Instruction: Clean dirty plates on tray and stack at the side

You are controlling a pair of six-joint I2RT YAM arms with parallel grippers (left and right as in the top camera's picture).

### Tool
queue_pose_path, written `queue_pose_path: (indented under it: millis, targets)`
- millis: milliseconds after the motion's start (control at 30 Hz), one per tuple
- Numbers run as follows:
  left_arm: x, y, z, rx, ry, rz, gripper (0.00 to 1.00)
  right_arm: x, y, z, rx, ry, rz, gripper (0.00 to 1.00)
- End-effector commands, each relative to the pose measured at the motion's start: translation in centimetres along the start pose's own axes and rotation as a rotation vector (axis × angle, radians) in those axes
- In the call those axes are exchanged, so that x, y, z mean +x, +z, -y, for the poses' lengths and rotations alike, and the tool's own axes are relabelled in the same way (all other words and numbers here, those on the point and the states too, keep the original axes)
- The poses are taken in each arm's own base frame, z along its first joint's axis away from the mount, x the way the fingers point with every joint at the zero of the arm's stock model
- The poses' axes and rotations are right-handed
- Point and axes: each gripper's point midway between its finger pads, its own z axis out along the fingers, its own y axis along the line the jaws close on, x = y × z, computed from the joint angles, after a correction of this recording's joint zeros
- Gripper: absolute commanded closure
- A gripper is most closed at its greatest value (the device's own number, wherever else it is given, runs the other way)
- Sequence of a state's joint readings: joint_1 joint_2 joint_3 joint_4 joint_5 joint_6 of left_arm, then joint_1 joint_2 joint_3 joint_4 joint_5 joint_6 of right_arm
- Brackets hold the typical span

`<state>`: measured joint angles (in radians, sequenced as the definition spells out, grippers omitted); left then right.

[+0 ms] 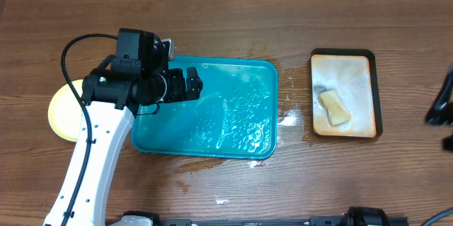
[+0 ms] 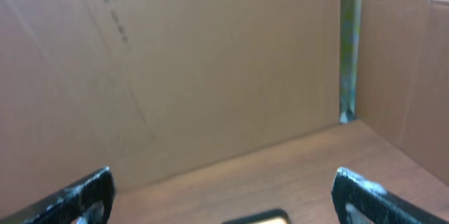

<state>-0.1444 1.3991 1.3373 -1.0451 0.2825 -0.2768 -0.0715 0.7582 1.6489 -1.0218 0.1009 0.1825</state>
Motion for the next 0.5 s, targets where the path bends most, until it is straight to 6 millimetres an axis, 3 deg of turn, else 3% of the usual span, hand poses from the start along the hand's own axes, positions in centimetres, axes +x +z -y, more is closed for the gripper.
queue_pose_path:
  millis: [0,200,467]
  targets:
    - [-0.3,-0.2,0.1,-0.002,0.022,0.011,0.00,3.1,-0.5,0.2,-0.037,0.001,0.009,0.00]
    - [-0.3,-0.2,0.1,-0.002,0.022,0.011,0.00,9.1,0.0,-0.2,-0.160,0.000,0.040,0.00]
    - [-0.3,-0.2,0.1,-0.002,0.022,0.011,0.00,17.0,3.0,-0.8,-0.292,-0.006,0.024,0.00]
